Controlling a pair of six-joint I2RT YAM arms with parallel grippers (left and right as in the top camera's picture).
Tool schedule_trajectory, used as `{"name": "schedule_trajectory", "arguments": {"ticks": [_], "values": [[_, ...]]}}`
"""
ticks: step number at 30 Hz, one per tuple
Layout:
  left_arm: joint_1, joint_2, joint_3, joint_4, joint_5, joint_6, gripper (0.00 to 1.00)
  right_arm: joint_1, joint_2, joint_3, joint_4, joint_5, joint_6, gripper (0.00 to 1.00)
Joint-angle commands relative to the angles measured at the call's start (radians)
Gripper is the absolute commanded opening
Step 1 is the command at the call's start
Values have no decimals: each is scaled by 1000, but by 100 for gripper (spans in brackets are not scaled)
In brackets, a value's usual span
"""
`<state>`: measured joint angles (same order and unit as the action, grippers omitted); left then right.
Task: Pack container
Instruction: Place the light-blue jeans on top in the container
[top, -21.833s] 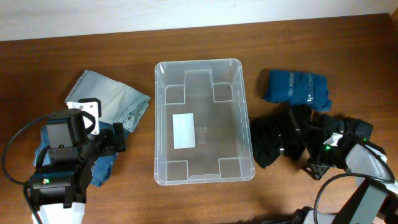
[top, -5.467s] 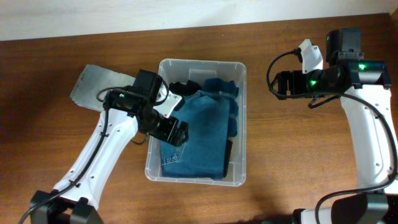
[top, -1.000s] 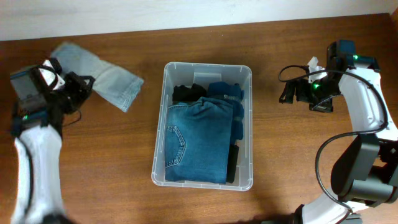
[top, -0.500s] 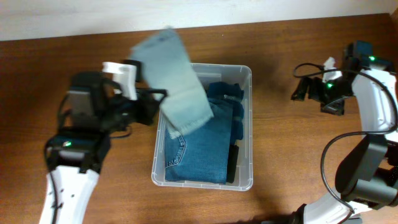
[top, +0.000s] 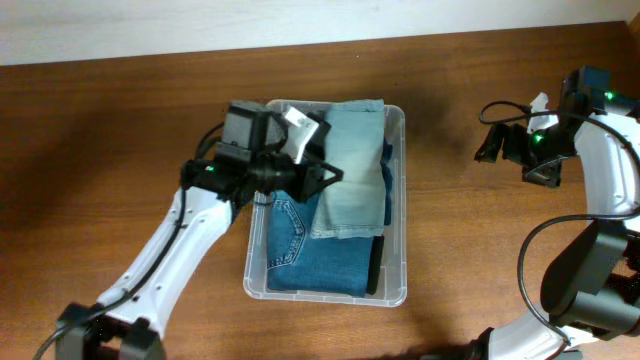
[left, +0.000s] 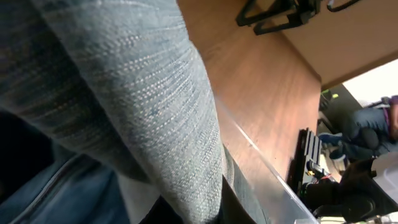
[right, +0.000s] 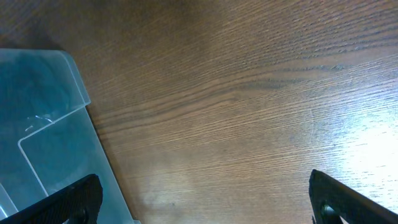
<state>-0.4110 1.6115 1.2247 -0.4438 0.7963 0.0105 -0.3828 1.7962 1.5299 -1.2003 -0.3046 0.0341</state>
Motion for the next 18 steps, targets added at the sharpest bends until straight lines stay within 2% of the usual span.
{"name": "schedule_trajectory", "arguments": {"ticks": [1, 2, 4, 6, 7, 8, 9, 10, 11, 16, 18], "values": [[-27, 71, 15, -4, 23, 36, 8, 3, -28, 23, -2, -5, 8, 98], [-26, 77, 15, -7, 4, 36, 15, 3, -28, 23, -2, -5, 8, 98], [-21, 79, 15, -21, -64, 36, 17, 3, -28, 23, -3, -5, 8, 98], [-5, 67, 16, -31, -130, 36, 27, 3, -28, 23, -4, -5, 8, 98], [13, 54, 20, -45, -186, 36, 38, 3, -28, 23, -4, -5, 8, 98], [23, 47, 22, -51, -214, 36, 41, 3, -28, 23, -4, -5, 8, 98], [40, 35, 25, -54, -256, 36, 55, 3, -28, 23, -4, -5, 8, 98], [58, 23, 28, -54, -294, 37, 96, 3, -28, 23, -4, -5, 8, 98], [72, 15, 33, -54, -319, 37, 99, 3, -28, 23, -4, -5, 8, 98], [120, -3, 95, -76, -343, 34, 99, 3, -28, 23, -4, -2, 7, 98], [120, -4, 140, -122, -413, 24, 100, 3, -28, 23, -4, 2, 8, 98]]}}
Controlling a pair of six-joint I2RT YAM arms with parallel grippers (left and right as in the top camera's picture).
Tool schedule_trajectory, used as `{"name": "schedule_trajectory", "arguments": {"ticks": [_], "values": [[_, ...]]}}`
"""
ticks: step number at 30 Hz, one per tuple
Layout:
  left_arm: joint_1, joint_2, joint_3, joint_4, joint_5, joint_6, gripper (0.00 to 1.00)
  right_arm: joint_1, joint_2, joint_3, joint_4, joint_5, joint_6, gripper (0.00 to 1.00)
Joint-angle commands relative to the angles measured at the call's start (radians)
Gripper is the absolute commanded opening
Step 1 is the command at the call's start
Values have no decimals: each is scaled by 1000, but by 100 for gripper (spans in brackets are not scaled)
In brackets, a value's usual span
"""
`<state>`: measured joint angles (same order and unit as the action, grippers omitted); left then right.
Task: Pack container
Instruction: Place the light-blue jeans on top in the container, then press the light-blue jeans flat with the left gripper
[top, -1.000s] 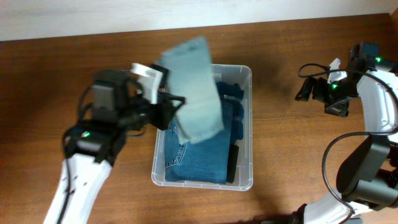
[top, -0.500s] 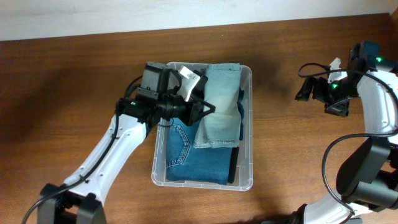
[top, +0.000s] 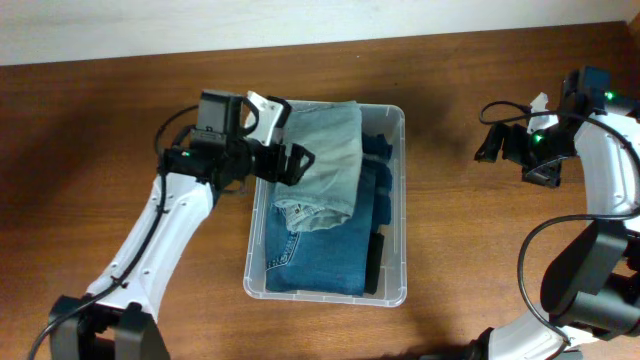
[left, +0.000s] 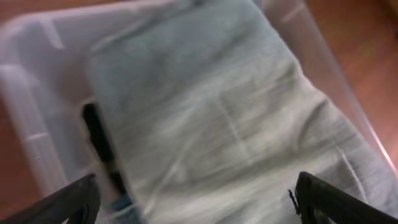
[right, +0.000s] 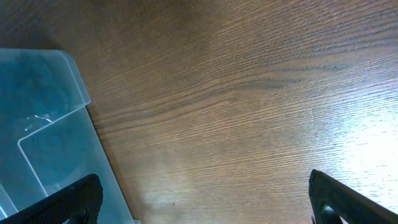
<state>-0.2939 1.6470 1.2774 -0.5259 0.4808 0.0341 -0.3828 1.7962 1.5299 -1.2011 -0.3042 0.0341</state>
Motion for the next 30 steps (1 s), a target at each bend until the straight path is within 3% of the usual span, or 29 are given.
{"name": "schedule_trajectory", "arguments": {"ticks": [1, 5, 9, 10, 13, 14, 18, 20, 22, 25, 27, 29, 30], "values": [[0, -39, 134, -82, -139, 1, 99, 3, -28, 23, -3, 2, 7, 98], [-4, -39, 256, -106, -129, 34, 99, 3, -28, 23, -3, 2, 8, 98], [-34, -39, 284, -26, -119, 43, 99, 3, -28, 23, -3, 2, 8, 98], [-46, -34, 283, -1, -119, 43, 92, 3, -28, 23, -3, 2, 8, 98], [-82, 16, 283, 29, -119, 43, 21, 3, -28, 23, -3, 2, 8, 98], [-92, 45, 283, 34, -119, 43, 14, 3, -28, 23, -3, 2, 8, 98], [-138, 211, 283, 36, -119, 42, 13, 3, -28, 23, -4, 1, 8, 98], [-156, 291, 283, 32, -118, 26, 15, 3, -28, 23, -4, 1, 8, 98], [-179, 404, 283, 11, -80, 23, 24, 3, -28, 23, -4, 2, 8, 98], [-203, 517, 283, -53, -28, 23, 20, 3, -28, 23, -5, 1, 8, 98], [-212, 535, 283, -93, -32, 24, 11, 3, -28, 23, -5, 1, 8, 98], [-212, 518, 300, -114, -33, 24, 13, 3, -28, 23, -5, 1, 8, 98], [-207, 499, 327, -141, -36, 24, 20, 3, -28, 23, -6, 1, 8, 98]]}}
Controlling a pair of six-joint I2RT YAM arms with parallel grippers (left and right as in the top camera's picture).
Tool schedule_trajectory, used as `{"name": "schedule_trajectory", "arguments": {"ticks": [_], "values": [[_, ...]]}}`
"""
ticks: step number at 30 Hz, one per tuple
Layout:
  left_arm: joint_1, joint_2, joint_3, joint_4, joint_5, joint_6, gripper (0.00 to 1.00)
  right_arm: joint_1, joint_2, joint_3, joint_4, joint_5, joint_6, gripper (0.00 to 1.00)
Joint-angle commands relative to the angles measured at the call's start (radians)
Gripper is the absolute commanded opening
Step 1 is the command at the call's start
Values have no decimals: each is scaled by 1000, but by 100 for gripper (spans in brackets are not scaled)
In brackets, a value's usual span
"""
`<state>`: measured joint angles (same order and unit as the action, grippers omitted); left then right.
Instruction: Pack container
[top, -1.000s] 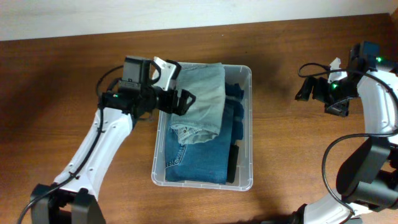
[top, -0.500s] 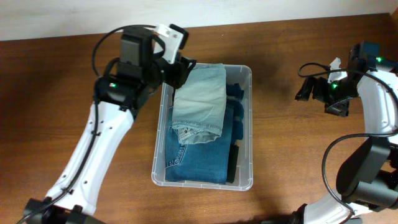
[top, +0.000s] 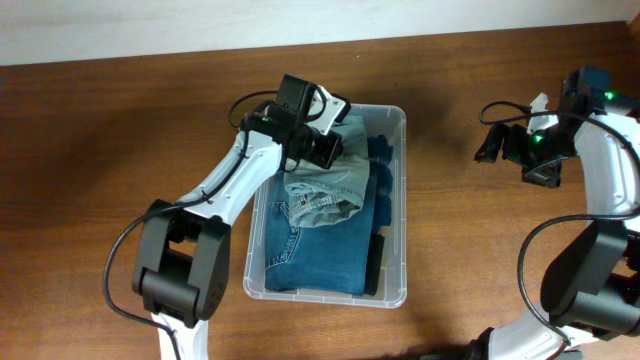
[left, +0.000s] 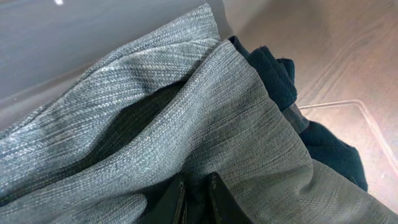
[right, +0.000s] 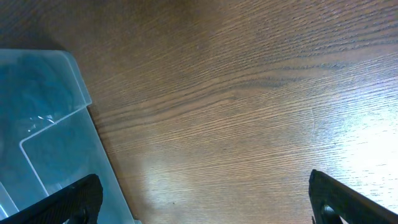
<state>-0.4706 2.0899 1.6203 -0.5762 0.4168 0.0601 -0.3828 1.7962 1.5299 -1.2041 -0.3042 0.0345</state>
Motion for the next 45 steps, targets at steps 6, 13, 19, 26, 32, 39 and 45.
{"name": "schedule_trajectory", "arguments": {"ticks": [6, 13, 19, 26, 32, 39, 45], "values": [[-19, -121, 213, -343, -159, 25, 49, 3, -28, 23, -4, 2, 7, 98], [-27, -267, 254, -689, -204, -34, 54, 3, -28, 23, -3, 1, 7, 98], [-74, -265, 52, -592, -131, -35, 53, 3, -28, 23, 0, 1, 7, 98], [-198, -265, -302, -402, 14, -165, 55, 3, -28, 23, 0, 1, 7, 98], [-185, -266, -300, -358, -13, -165, 63, 3, -28, 23, -4, -3, 8, 98], [-59, -336, -135, -417, -126, -132, 79, 79, -32, 38, -15, 39, 0, 98], [143, -455, -13, -422, -231, -116, 92, 268, -42, 221, -64, 235, 4, 98]]}}
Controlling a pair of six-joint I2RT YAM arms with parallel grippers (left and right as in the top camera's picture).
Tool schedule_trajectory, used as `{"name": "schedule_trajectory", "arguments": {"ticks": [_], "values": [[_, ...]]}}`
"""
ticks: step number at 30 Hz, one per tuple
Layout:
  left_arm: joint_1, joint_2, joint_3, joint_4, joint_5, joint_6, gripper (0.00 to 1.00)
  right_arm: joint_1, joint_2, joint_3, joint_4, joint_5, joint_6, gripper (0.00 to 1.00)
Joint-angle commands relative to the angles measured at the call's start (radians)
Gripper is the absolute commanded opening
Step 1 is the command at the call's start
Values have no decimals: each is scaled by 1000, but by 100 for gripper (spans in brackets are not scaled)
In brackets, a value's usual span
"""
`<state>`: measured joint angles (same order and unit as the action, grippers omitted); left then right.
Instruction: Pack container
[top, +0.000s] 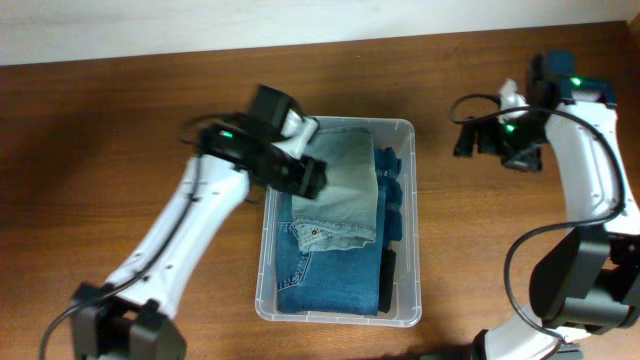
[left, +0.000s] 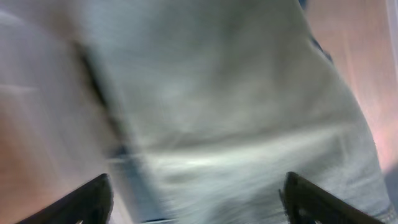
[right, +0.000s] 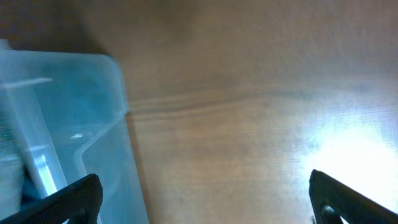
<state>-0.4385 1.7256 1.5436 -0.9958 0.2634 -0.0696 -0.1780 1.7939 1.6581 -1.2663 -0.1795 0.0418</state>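
A clear plastic container (top: 410, 225) stands mid-table in the overhead view. Inside it, folded light grey-blue jeans (top: 345, 180) lie on top of darker blue jeans (top: 315, 280). My left gripper (top: 306, 178) hovers open over the left edge of the light jeans, near the container's left wall. The left wrist view is blurred: the light jeans (left: 211, 106) fill it, and the left gripper (left: 199, 205) holds nothing between its widely spread fingers. My right gripper (top: 465, 140) is open above bare table, right of the container. The right wrist view shows the container's corner (right: 68, 130) and the empty right gripper (right: 205, 205).
A dark navy garment (top: 392, 175) and a black strip (top: 386, 282) lie along the container's right side. Brown wooden tabletop (top: 520, 250) surrounds the container. A pale wall edge (top: 150, 25) runs along the back.
My left gripper, then shut on a fold of the light jeans at the container's back, is now open and lower left over them. The container sits slightly right. The right arm has moved left.
First my left gripper was against the light jeans over the container's right half. Then it was open at the left rim, jeans lying inside. Then it was shut on a fold at the back. Now it is open, and the jeans lie flatter.
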Motion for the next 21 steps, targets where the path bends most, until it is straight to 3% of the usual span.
{"name": "schedule_trajectory", "arguments": {"ticks": [1, 2, 7, 14, 17, 21], "values": [[177, -106, 68, 5, -77, 14, 95, 98, -39, 134, 7, 135, -3, 98], [209, -110, 68, 9, -78, 14, 99, 119, -39, 161, 23, 135, -3, 98], [419, -105, 67, 23, -129, 13, 99, 192, -39, 189, 157, 109, -5, 98], [552, -152, 67, -54, -122, 40, 99, 196, -96, 189, 84, 145, 54, 98], [566, -251, 41, -78, -123, 102, 99, 196, -192, 162, 53, 181, 72, 99], [566, -539, -171, 37, -122, 102, 99, 198, -437, -102, 163, 192, 103, 99]]}}
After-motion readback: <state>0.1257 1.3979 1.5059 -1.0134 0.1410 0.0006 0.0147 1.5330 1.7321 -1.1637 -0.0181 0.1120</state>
